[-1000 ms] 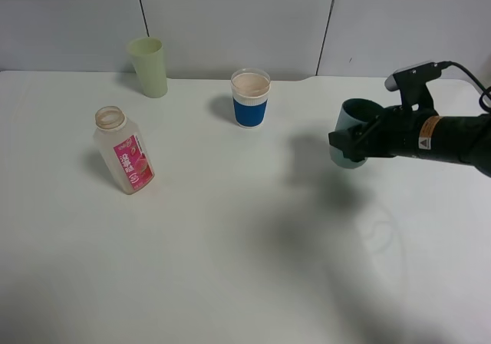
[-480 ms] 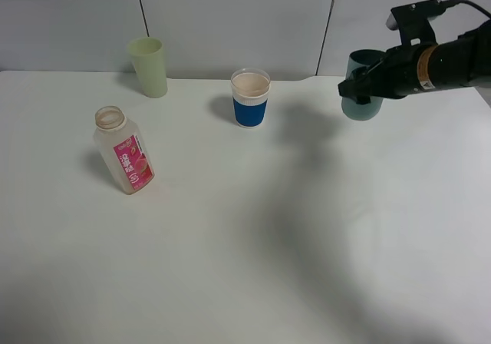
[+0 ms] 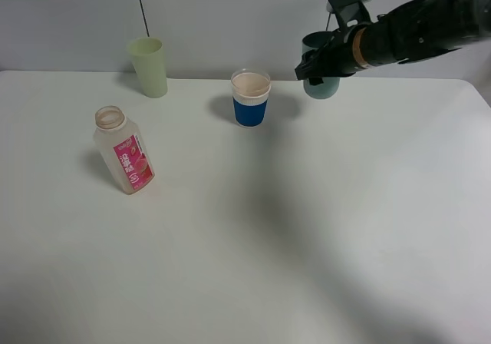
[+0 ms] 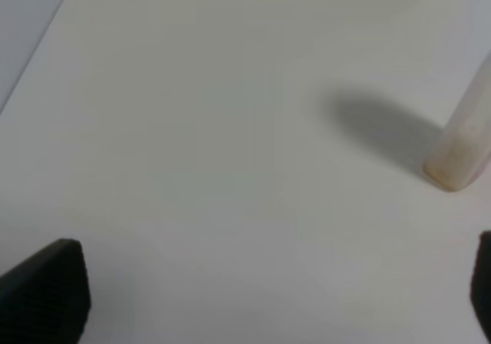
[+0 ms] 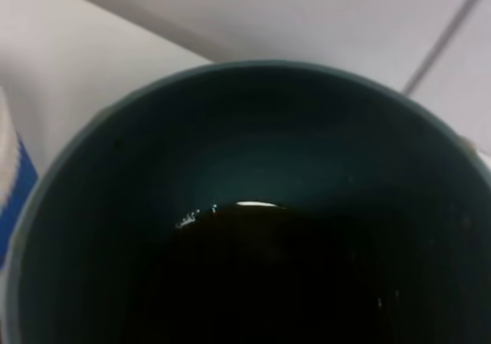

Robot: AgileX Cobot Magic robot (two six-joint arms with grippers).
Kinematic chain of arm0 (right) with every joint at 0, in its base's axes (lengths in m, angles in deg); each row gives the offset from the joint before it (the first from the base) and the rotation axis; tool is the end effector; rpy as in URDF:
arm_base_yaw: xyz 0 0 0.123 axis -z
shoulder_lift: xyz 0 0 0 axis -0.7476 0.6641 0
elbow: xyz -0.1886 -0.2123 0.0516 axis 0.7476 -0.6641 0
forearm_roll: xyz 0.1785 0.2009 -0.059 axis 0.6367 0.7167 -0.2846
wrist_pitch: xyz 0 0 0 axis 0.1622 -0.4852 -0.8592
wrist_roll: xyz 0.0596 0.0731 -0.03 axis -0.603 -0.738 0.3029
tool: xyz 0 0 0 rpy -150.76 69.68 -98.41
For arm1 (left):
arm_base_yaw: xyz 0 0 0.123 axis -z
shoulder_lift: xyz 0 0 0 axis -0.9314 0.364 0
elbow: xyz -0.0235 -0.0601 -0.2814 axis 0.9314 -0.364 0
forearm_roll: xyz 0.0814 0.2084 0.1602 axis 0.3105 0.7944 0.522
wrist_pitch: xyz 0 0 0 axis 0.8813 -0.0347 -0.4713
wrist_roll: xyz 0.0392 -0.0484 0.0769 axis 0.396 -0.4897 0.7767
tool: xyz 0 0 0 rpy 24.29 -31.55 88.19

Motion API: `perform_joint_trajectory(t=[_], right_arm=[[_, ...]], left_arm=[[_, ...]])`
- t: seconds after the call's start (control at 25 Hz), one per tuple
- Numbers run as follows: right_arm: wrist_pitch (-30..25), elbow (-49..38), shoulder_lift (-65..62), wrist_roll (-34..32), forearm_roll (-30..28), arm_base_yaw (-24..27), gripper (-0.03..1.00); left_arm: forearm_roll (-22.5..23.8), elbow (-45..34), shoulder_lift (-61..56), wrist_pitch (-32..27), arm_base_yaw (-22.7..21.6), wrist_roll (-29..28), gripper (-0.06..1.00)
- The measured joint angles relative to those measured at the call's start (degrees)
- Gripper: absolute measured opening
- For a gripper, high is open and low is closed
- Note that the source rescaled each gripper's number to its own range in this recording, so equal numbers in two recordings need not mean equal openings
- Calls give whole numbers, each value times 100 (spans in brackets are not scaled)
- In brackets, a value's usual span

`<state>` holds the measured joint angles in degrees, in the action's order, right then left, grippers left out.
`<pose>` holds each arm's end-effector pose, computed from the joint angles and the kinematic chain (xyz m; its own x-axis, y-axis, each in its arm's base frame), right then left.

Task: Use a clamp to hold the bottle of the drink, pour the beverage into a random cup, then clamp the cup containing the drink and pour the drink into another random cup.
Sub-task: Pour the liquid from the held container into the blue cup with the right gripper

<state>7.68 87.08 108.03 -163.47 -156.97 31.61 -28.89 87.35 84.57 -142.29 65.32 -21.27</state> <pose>0.4233 0.1368 0.1655 -0.5573 -0.2489 -0.7921 -0.4001 0.9164 -0.0065 0.0177 0.0081 0.2882 -0.4268 -0.1005 -0.8987 -0.1540 0.9874 -0.0372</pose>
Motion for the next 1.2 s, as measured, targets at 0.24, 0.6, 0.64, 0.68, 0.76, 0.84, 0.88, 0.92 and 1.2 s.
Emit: perform_joint_trajectory(t=[0.24, 0.6, 0.64, 0.68, 0.76, 0.84, 0.88, 0.92, 1.2], right_arm=[[-24, 563, 398, -20, 67, -344, 0], [-473, 797, 436, -27, -152, -580, 0], [-517, 797, 436, -27, -179, -602, 0], [-591, 797, 436, -21, -239, -633, 0], [-730, 797, 436, -21, -350, -692, 0], [-915, 797, 436, 7, -468, -765, 0], [-985, 797, 436, 24, -468, -803, 0], [-1082, 797, 436, 74, -468, -855, 0], [-1550, 797, 436, 834, -468, -1117, 0]], left_arm=[[0, 0, 0, 0, 0, 0, 100], [0, 0, 0, 0, 0, 0, 100], [0, 0, 0, 0, 0, 0, 100], [0, 0, 0, 0, 0, 0, 100], [0, 0, 0, 0, 0, 0, 100], [0, 0, 0, 0, 0, 0, 100], [0, 0, 0, 0, 0, 0, 100], [0, 0, 0, 0, 0, 0, 100], [0, 0, 0, 0, 0, 0, 100]])
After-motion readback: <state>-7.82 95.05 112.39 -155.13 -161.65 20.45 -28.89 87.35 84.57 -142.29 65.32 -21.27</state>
